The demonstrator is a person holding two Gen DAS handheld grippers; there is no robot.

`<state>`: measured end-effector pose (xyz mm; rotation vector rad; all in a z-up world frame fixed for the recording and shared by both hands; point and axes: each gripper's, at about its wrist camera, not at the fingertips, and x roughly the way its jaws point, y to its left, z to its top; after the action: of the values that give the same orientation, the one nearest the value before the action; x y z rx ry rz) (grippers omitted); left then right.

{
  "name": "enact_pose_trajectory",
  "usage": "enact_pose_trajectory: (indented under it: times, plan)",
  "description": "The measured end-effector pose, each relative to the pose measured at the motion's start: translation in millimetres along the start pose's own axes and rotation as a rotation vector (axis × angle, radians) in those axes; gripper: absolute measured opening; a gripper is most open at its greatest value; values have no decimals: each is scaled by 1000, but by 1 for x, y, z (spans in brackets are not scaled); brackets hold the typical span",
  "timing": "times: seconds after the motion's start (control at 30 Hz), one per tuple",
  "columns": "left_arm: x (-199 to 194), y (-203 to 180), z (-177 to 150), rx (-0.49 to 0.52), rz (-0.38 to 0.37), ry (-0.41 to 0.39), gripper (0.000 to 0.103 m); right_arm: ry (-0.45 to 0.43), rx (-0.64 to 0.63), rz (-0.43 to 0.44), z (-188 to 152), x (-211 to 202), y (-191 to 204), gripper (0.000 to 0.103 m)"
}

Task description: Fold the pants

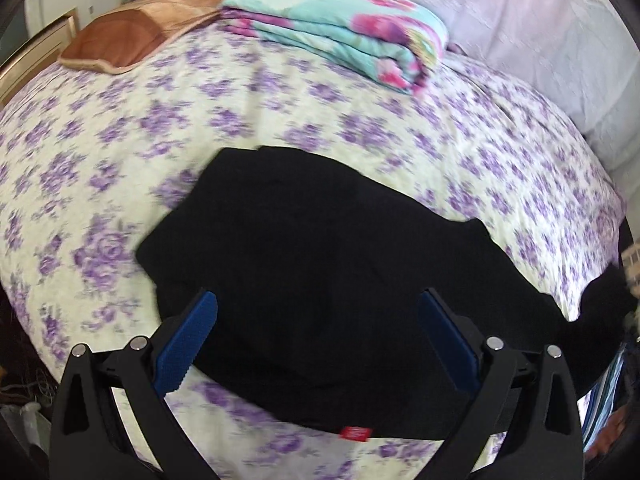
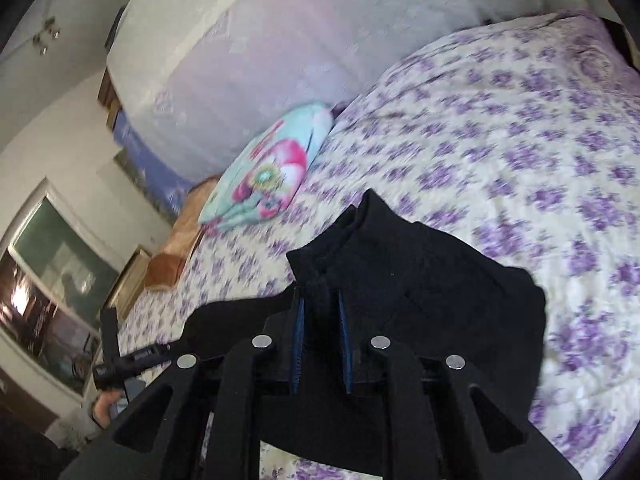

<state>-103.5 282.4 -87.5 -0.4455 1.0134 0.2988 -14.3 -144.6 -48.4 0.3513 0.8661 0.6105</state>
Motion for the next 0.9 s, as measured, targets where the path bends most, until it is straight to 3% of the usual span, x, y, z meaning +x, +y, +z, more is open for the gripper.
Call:
enact_pose_trajectory:
  times: [0.17,0.23,0.47,0.7,0.83,0.9]
  plan:
    - [-11,41,-2,-97,23,-23,98,258,-132,11,-43,83,32,14]
    - [-12,52,-7,-127,36,-22,98,282,-147,12,-53,86,38,14]
    - [-9,70,-23,-197,55,6,98,266,-166,73,-42,82,53,14]
    - [-7,63,-28,-180,65,19,98,318,-180,75,-44,103,52,14]
    - [-4,64,-30,-176,76,31,98,465,-176,36,-61,136,45,15]
    - [-2,67,-29,-187,78,40,98,481,-177,34,-65,140,45,15]
